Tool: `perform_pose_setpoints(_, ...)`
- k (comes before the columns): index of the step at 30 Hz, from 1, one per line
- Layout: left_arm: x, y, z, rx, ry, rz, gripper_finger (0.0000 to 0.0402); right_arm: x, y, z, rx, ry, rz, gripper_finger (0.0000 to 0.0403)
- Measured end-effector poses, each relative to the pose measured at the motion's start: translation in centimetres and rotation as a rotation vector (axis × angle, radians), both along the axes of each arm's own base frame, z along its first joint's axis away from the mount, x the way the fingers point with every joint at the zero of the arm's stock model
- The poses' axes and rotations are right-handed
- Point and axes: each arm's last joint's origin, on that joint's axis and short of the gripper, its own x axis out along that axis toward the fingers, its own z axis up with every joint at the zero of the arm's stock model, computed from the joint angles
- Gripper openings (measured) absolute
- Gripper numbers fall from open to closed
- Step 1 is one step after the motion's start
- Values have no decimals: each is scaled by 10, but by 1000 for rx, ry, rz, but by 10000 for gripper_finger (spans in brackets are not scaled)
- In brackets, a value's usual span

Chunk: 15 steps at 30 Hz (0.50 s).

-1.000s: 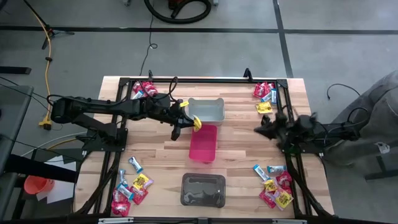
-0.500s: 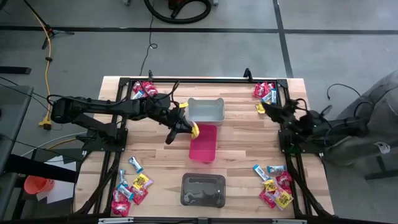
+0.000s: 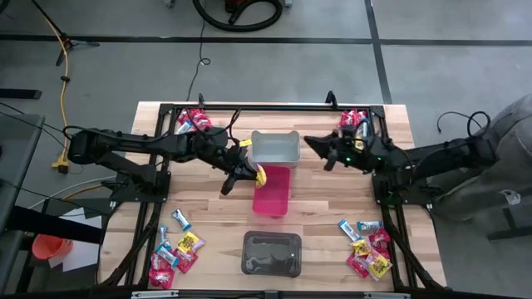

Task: Sort candy
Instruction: Put the yellow candy into the red bin

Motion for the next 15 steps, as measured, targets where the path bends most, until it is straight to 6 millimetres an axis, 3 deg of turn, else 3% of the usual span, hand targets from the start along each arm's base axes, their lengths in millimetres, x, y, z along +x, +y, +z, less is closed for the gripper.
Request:
perform_pose_setpoints(8,22,-22,-24,99,71,95,9,4,0,24,-94,242,89,0)
perform_pose_setpoints(15,49,-23,-36,125,219,140,73,-4,0,46,-147,329,94,1)
